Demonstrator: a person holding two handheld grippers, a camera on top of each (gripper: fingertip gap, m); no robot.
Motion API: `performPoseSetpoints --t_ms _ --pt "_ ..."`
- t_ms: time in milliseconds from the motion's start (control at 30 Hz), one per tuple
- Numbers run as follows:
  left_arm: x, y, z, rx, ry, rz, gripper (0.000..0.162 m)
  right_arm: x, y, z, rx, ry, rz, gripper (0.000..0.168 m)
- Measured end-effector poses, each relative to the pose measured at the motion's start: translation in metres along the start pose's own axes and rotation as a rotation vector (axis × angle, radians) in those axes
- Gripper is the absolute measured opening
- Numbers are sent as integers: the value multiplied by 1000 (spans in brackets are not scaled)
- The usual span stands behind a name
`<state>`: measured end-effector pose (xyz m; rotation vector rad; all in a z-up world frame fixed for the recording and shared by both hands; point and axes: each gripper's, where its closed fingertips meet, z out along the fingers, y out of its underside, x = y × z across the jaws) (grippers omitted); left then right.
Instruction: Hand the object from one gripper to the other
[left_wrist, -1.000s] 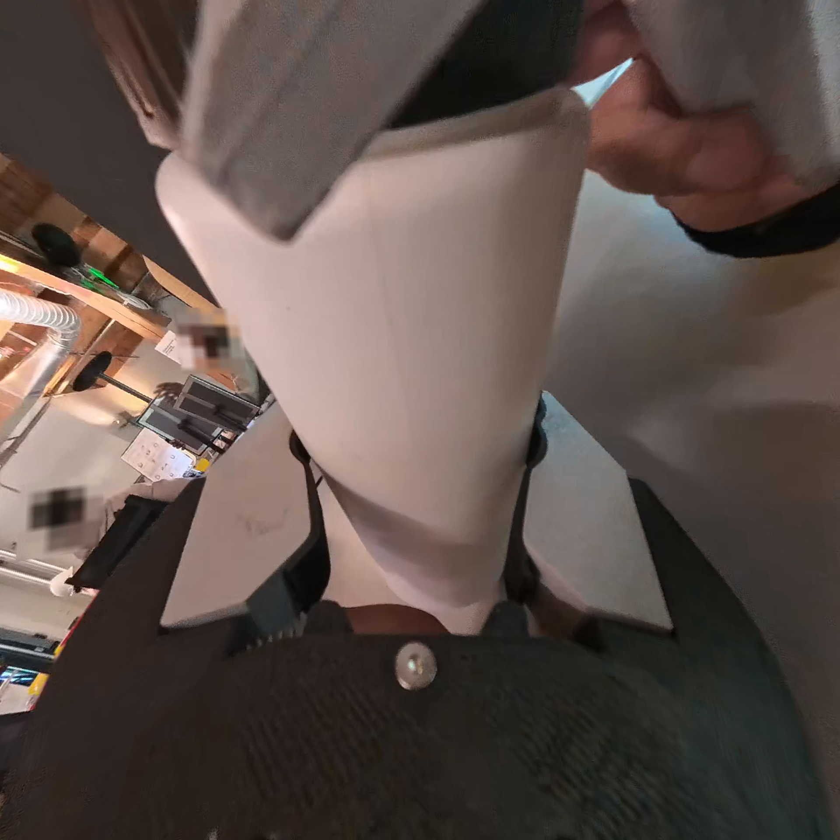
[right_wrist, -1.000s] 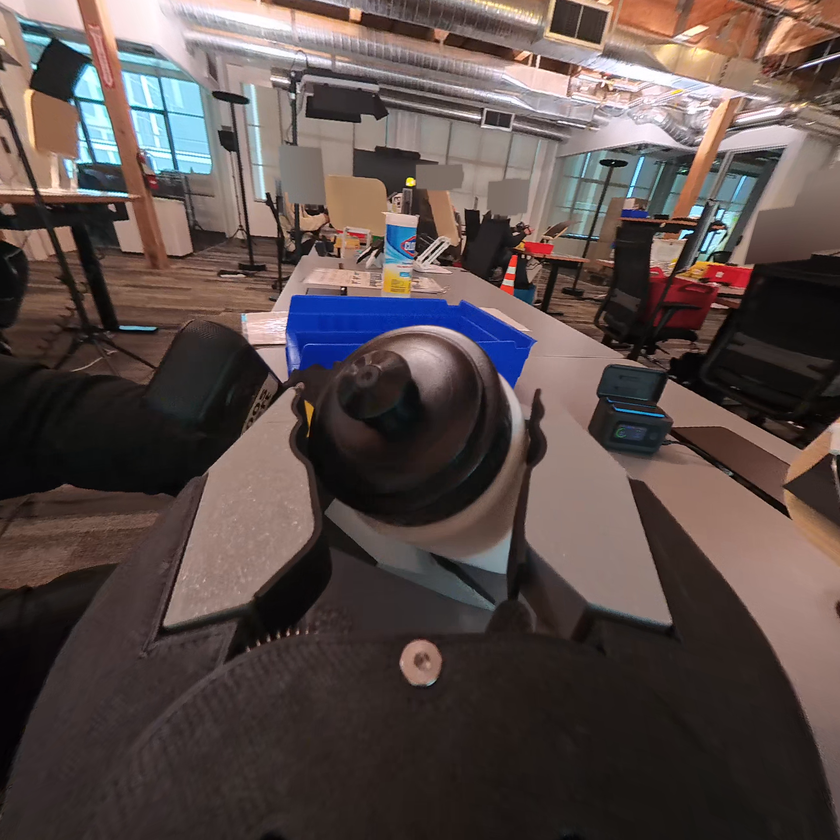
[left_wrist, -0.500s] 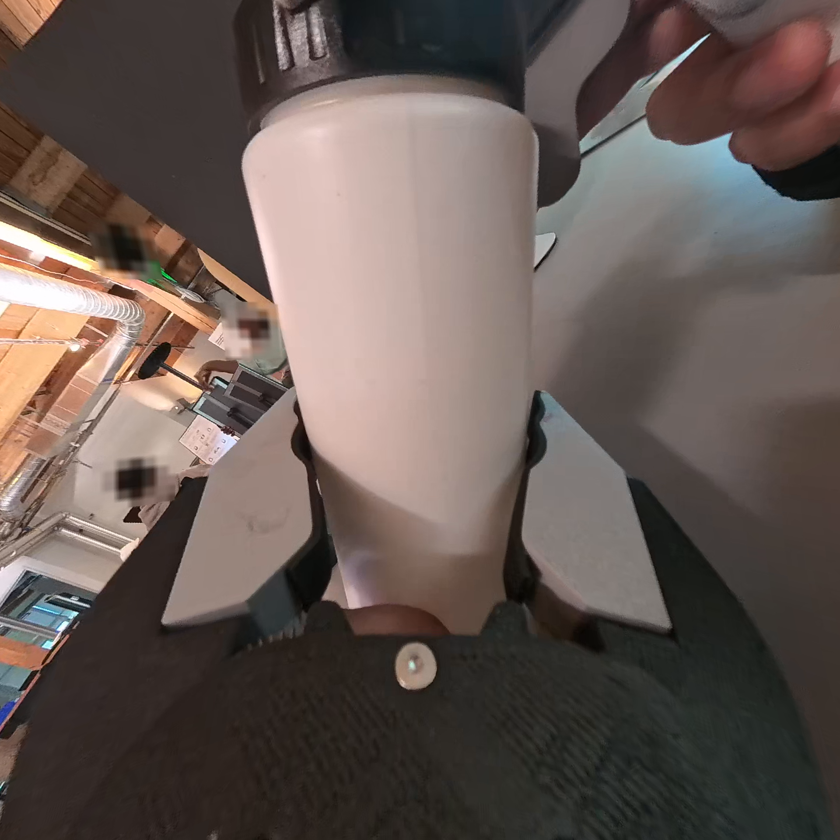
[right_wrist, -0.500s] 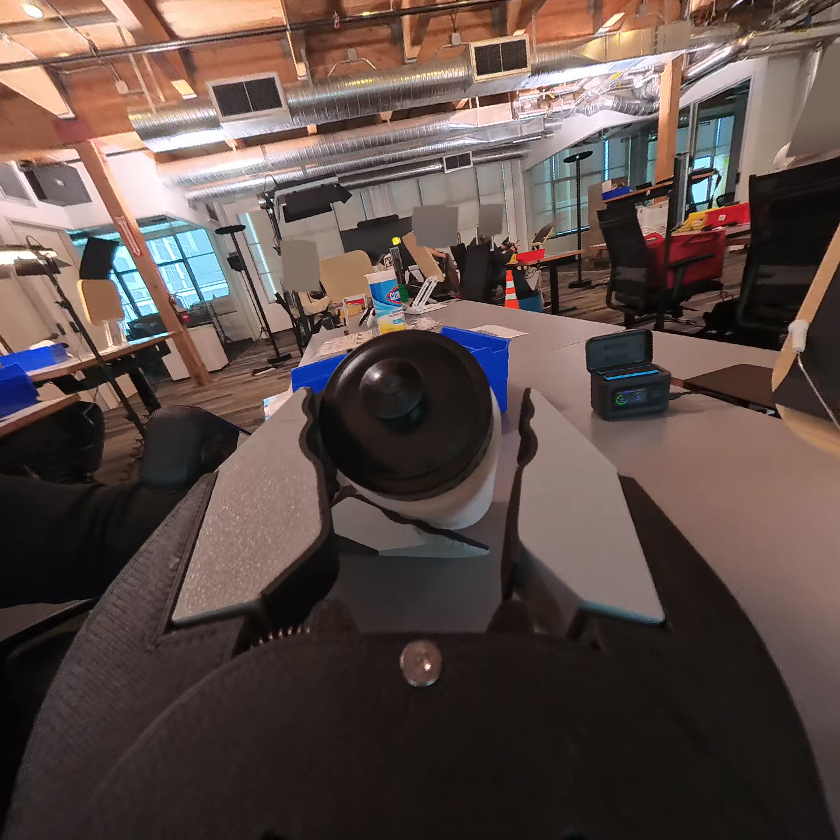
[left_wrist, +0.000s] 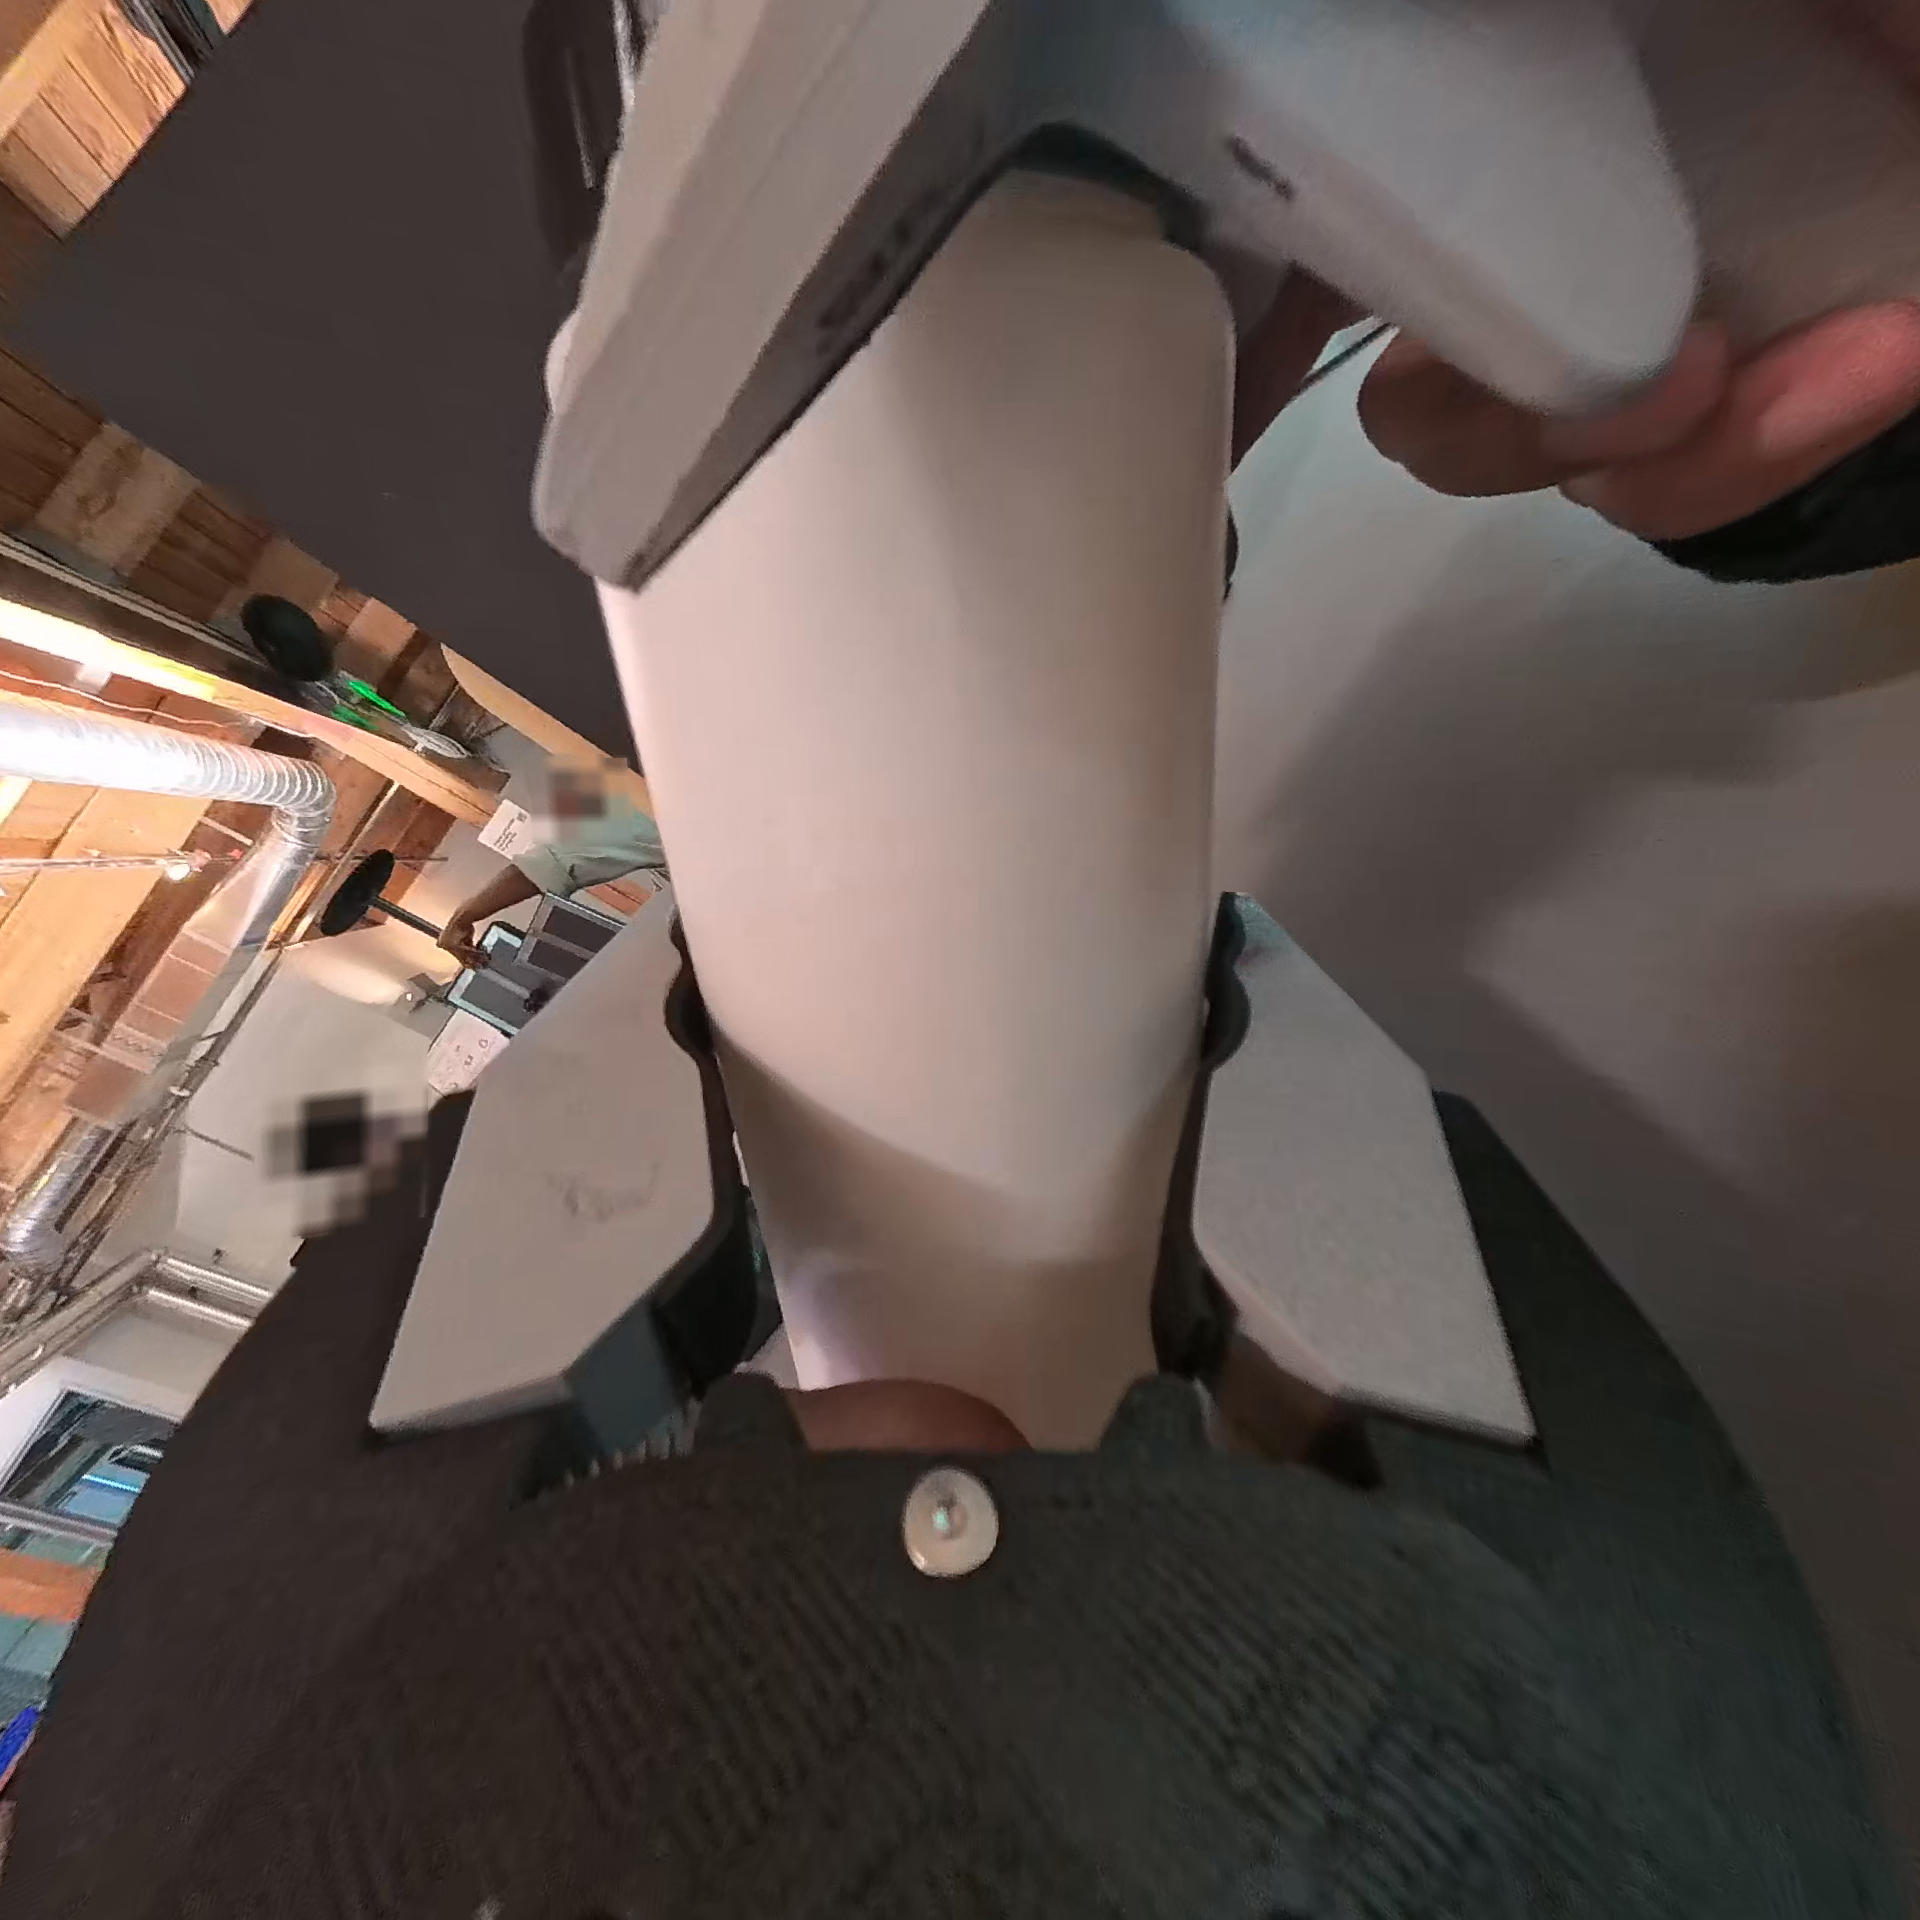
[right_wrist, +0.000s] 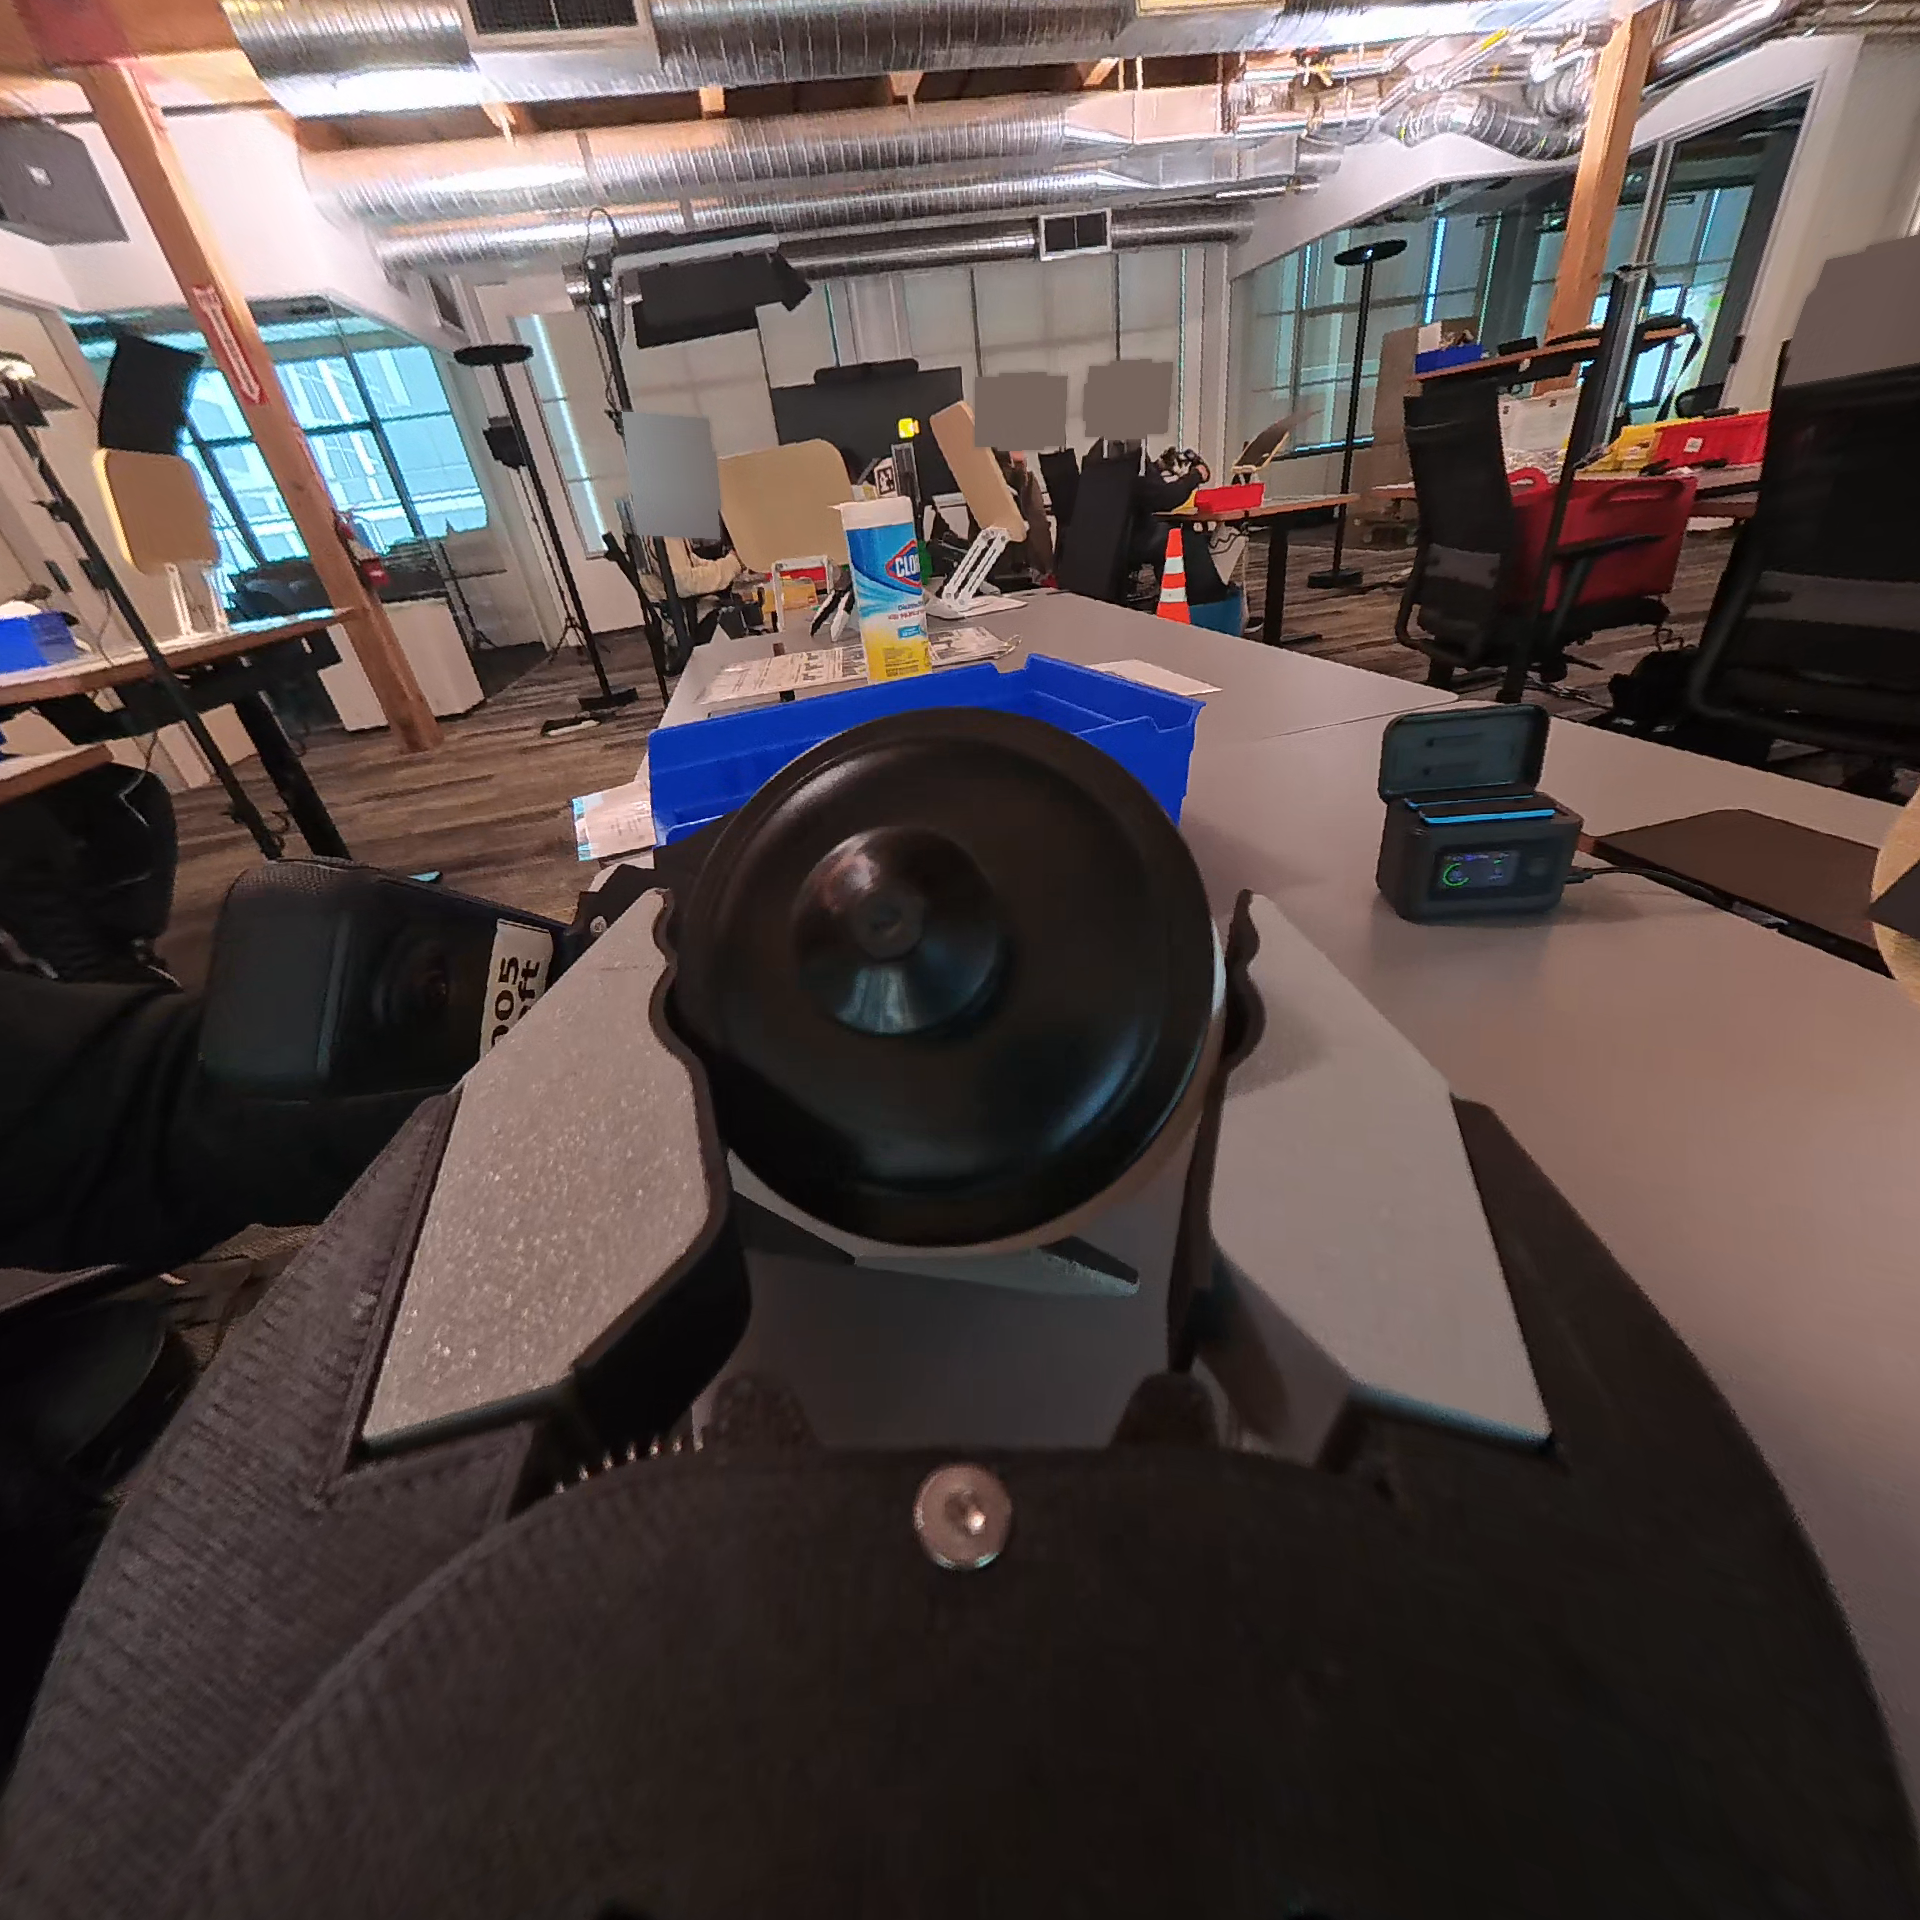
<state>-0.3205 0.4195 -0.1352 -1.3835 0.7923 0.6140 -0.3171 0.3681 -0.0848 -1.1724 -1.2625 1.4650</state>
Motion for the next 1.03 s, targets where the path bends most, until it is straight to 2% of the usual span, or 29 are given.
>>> performPoseSetpoints --t_ms 200,667,1033 --pt "1 2 1 -5 4 2 96 -3 3 2 -12 -23 12 103" --pt "-2 5 4 -33 -30 0 97 16 1 -7 -43 134 -62 85" --pt "-6 8 4 -36 -36 -43 86 29 -9 -19 13 172 -1 85"
